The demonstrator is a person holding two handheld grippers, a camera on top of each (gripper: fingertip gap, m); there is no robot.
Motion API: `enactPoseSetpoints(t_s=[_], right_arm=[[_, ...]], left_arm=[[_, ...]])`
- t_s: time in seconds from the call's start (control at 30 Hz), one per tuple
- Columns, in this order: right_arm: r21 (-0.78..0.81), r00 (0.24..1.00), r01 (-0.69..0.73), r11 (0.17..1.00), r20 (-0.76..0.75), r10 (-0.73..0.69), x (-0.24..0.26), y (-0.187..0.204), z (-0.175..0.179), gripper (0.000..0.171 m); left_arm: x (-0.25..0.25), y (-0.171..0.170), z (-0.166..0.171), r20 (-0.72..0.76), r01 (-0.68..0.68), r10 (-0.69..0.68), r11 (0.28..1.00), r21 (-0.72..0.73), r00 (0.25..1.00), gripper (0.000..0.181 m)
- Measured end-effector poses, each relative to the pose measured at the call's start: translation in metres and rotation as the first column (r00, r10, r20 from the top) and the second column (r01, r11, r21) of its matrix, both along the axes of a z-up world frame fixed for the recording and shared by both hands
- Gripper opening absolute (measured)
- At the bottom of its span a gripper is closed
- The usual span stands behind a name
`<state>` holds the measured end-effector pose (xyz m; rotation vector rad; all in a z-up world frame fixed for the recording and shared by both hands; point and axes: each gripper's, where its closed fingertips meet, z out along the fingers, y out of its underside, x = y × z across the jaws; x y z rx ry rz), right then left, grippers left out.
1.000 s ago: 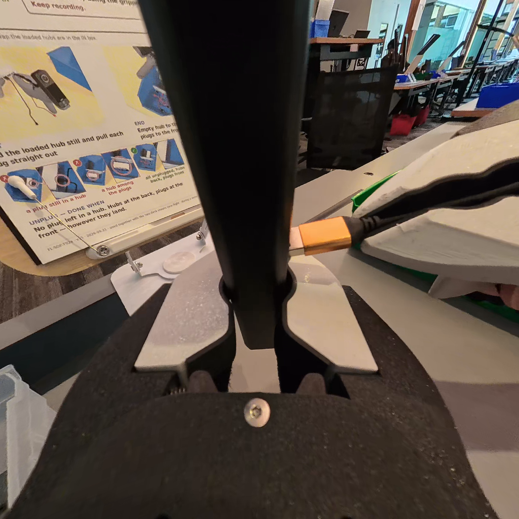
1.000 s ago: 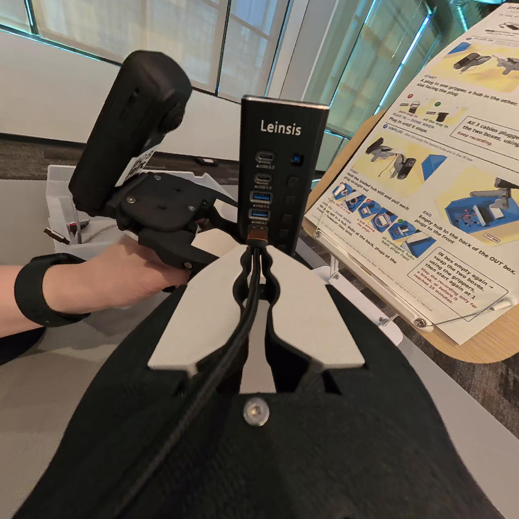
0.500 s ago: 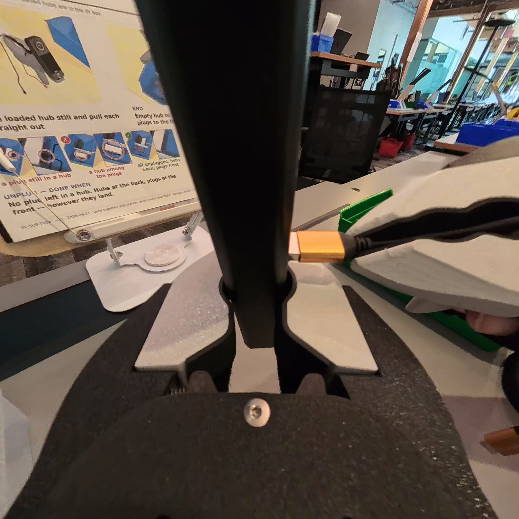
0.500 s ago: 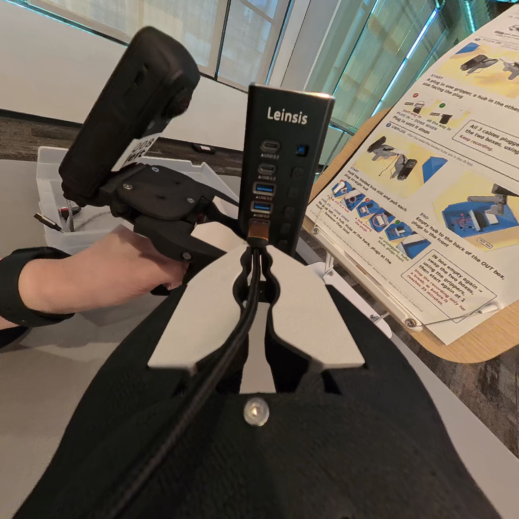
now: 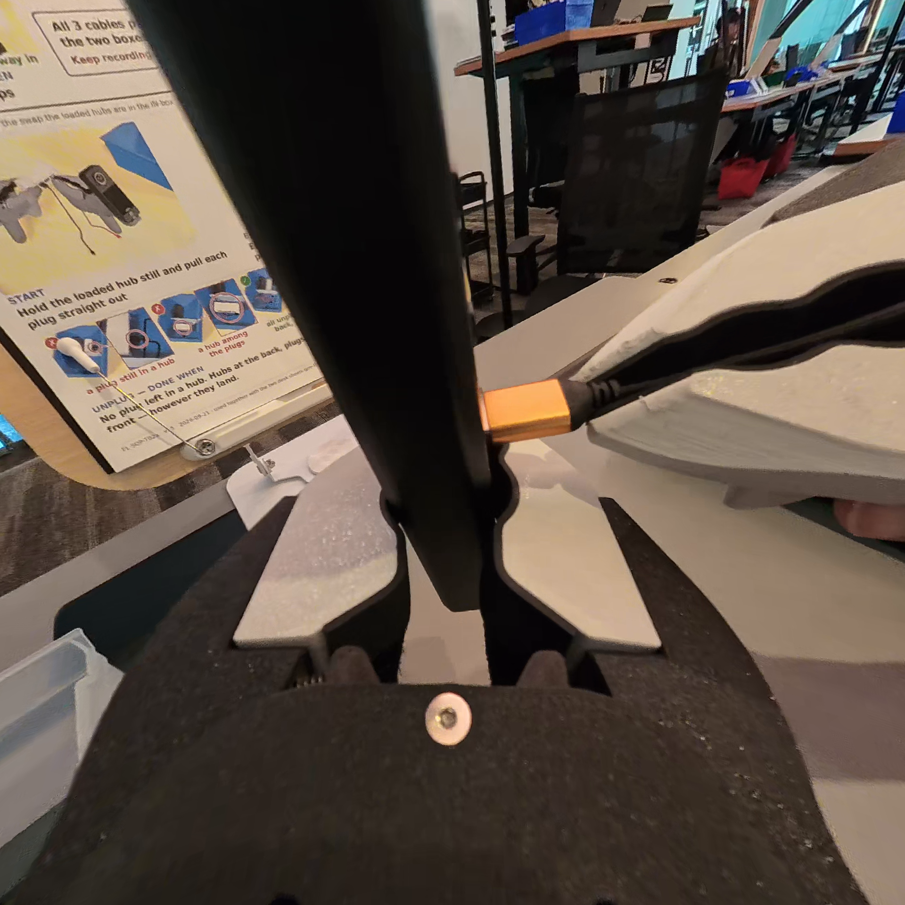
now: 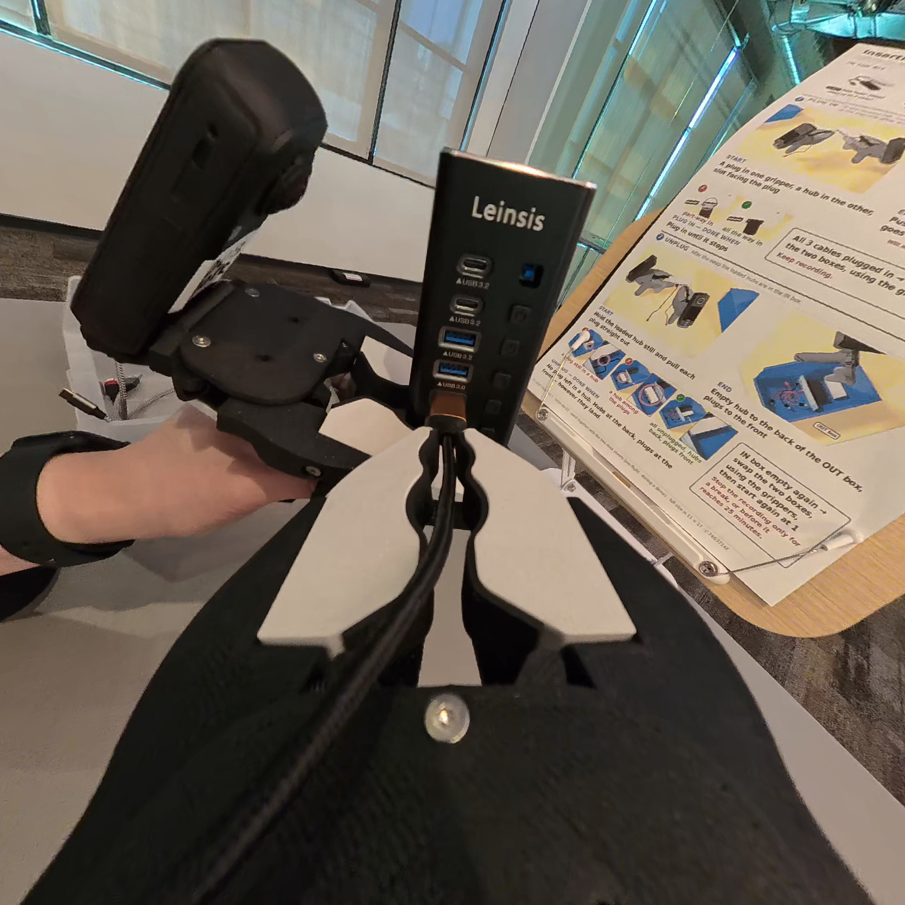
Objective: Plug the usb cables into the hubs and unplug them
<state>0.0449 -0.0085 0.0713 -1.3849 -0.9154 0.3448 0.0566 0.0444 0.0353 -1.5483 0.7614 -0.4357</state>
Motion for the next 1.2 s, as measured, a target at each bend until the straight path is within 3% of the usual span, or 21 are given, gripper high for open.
enactPoseSetpoints(t_s=[0.17, 0.23, 0.3, 0.4, 0.53, 0.63, 0.73, 0.8, 0.9, 1.0, 1.13, 1.2], right_arm=[[0.037, 1.000, -0.015, 0.999, 0.008, 0.014, -0.003, 0.000, 0.001, 0.008], [0.051, 0.996, -0.087, 0.995, 0.040, 0.085, -0.005, -0.006, 0.004, 0.011], [-0.003, 0.984, -0.166, 0.986, 0.070, 0.166, -0.001, -0.013, 0.004, 0.027], [-0.079, 0.947, -0.304, 0.949, 0.083, 0.310, 0.012, -0.030, 0.005, 0.031], [-0.082, 0.931, -0.357, 0.930, -0.115, 0.347, 0.033, -0.026, 0.025, 0.035], [-0.176, 0.835, -0.501, 0.848, -0.355, 0.419, 0.032, -0.030, 0.035, 0.054], [-0.250, 0.805, -0.554, 0.794, -0.402, 0.436, 0.026, -0.031, 0.028, 0.052], [-0.297, 0.828, -0.549, 0.781, -0.321, 0.459, 0.022, -0.033, 0.014, 0.032], [-0.371, 0.846, -0.532, 0.761, -0.280, 0.454, 0.025, -0.032, 0.010, 0.028], [-0.336, 0.883, -0.453, 0.825, -0.297, 0.364, 0.038, -0.018, 0.019, 0.029], [-0.241, 0.901, -0.338, 0.910, -0.363, 0.239, 0.089, -0.005, 0.053, 0.029], [-0.151, 0.915, -0.178, 0.972, -0.388, 0.107, 0.136, 0.002, 0.076, 0.029]], left_arm=[[0.003, -0.001, 0.003, 0.103, 0.091, -0.082, 0.992, -0.086, 0.991, 0.029], [0.006, -0.007, 0.011, 0.184, 0.187, -0.163, 0.975, -0.123, 0.969, 0.029], [0.009, -0.016, 0.017, 0.216, 0.288, -0.250, 0.943, -0.165, 0.944, 0.030], [0.011, -0.030, 0.015, 0.156, 0.390, -0.364, 0.901, -0.191, 0.918, 0.030], [0.033, -0.064, 0.011, 0.142, 0.575, -0.557, 0.787, -0.222, 0.818, 0.029], [0.048, -0.083, 0.002, 0.114, 0.645, -0.640, 0.720, -0.257, 0.760, 0.029], [0.057, -0.096, -0.007, 0.083, 0.679, -0.688, 0.676, -0.286, 0.721, 0.029], [0.060, -0.100, -0.010, 0.071, 0.686, -0.703, 0.661, -0.304, 0.708, 0.030], [0.061, -0.102, -0.010, 0.098, 0.696, -0.707, 0.646, -0.315, 0.700, 0.035], [0.052, -0.091, 0.008, 0.198, 0.682, -0.657, 0.665, -0.304, 0.728, 0.064], [0.026, -0.066, 0.029, 0.234, 0.591, -0.544, 0.768, -0.247, 0.806, 0.064], [0.015, -0.064, 0.038, 0.259, 0.585, -0.530, 0.779, -0.225, 0.807, 0.060]])
